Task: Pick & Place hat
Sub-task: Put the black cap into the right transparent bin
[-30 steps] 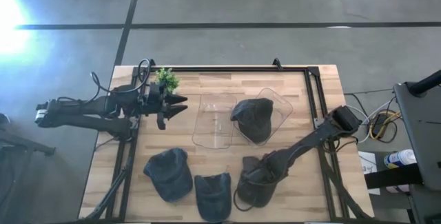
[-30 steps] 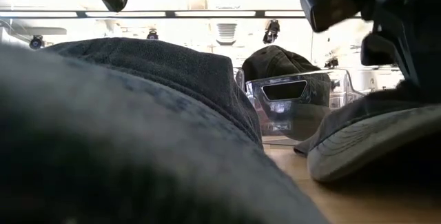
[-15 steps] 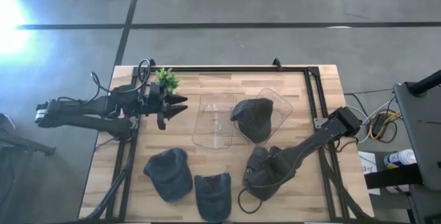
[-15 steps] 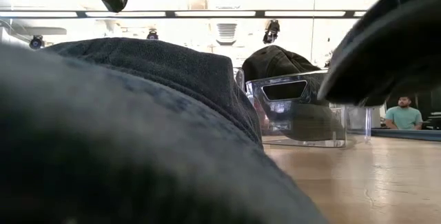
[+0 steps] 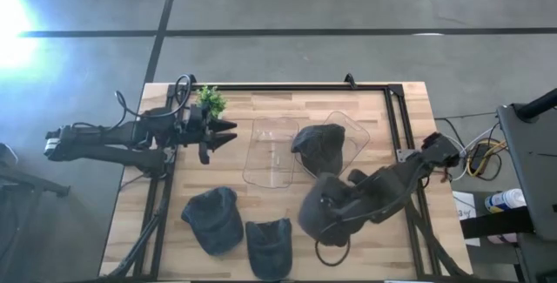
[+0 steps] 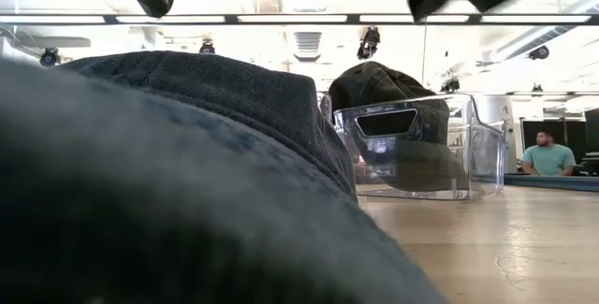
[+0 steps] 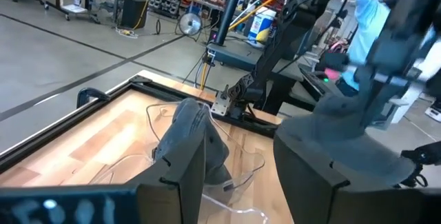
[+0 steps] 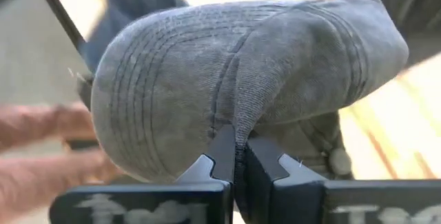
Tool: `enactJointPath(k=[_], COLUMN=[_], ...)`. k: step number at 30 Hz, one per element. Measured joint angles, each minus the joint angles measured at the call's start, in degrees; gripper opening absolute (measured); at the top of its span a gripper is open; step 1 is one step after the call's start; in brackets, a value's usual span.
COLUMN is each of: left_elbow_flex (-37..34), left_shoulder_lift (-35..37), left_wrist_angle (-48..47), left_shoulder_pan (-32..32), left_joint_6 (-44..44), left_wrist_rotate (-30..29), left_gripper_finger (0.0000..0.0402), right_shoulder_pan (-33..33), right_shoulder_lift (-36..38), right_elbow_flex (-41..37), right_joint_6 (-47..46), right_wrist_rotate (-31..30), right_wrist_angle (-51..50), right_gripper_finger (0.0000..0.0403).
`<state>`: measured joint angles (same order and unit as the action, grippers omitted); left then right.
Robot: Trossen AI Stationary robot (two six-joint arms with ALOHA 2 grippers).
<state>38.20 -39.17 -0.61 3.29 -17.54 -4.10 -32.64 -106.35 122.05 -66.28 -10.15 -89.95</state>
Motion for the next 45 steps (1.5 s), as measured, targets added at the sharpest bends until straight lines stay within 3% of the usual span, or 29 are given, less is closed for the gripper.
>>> enactJointPath(k=[7, 19, 28, 35, 45], left_elbow_flex=[-0.05, -0.05, -0.05, -0.03, 0.01], left_shoulder_lift=[-0.12, -0.12, -0.07, -0.07, -0.05], left_wrist_angle=[-0.61, -0.52, -0.48, -0.49, -0.51], left_shoulder_pan=[0.00, 0.00, 0.02, 0.01, 0.00], left_joint_6=[-0.22, -1.11, -1.92, -1.96, -1.84], left_wrist_rotate=[0.00, 0.02, 0.04, 0.04, 0.04], left_gripper_finger=[0.0165, 0.0165, 0.0165, 0.0165, 0.0165], right_shoulder_pan=[2.69, 12.86, 19.60, 22.24, 22.65], right_shoulder_lift=[0.03, 0.01, 2.12, 3.01, 2.98], right_elbow_flex=[1.77, -10.15, -13.37, -15.62, -29.28], right_joint_6=[5.62, 20.16, 23.52, 26.46, 27.72], right_wrist_rotate=[-7.85, -8.28, -14.39, -14.49, -10.80], right_wrist_angle=[0.00, -0.06, -0.12, -0.04, 6.01], right_gripper_finger=[0.0008, 0.0008, 0.0008, 0.0008, 0.0008])
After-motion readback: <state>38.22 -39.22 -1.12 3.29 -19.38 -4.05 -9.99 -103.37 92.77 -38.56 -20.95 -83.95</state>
